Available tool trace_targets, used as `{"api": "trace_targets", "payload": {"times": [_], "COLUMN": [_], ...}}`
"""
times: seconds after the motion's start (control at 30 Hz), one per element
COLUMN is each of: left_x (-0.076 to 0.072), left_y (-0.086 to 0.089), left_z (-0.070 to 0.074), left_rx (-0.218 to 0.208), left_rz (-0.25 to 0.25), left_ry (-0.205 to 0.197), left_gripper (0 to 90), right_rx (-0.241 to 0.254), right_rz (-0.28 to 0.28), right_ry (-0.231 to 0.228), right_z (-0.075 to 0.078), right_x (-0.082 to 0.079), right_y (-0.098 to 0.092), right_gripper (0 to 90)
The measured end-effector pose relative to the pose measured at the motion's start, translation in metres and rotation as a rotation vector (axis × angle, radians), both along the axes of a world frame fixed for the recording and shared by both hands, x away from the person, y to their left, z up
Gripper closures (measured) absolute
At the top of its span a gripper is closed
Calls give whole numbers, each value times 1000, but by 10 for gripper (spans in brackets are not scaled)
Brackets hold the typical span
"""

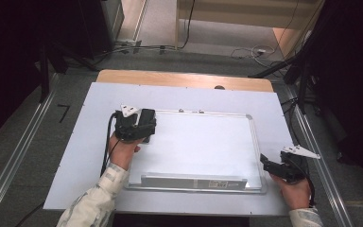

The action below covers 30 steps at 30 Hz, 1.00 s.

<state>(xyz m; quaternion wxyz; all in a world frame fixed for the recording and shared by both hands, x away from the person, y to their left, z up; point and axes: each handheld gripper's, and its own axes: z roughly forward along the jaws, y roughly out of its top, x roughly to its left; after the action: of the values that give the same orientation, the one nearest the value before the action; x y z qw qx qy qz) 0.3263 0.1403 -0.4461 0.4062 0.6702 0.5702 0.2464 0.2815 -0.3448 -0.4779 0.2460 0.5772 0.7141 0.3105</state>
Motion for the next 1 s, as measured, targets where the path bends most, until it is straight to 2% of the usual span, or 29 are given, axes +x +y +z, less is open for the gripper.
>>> {"api": "trace_targets", "payload": {"times": [0.13,0.4,0.83,1.0], "left_x": [-4,-12,-20,-24], "left_y": [4,11,30,34], "left_z": [0,-1,-6,-10], "left_rx": [-7,8,-10,-3], "left_rz": [3,3,39,42], "left_ry": [-1,1,7,19], "left_gripper": [201,201,201,202], "right_rx": [1,-1,2,3], "right_rz": [0,1,-2,-1], "right_ry": [0,-3,-3,-3], "right_z": [0,0,1,1], "right_x": [0,0,-1,-1], "right_y": [0,0,-1,-1], "right_gripper": [182,183,182,182]}}
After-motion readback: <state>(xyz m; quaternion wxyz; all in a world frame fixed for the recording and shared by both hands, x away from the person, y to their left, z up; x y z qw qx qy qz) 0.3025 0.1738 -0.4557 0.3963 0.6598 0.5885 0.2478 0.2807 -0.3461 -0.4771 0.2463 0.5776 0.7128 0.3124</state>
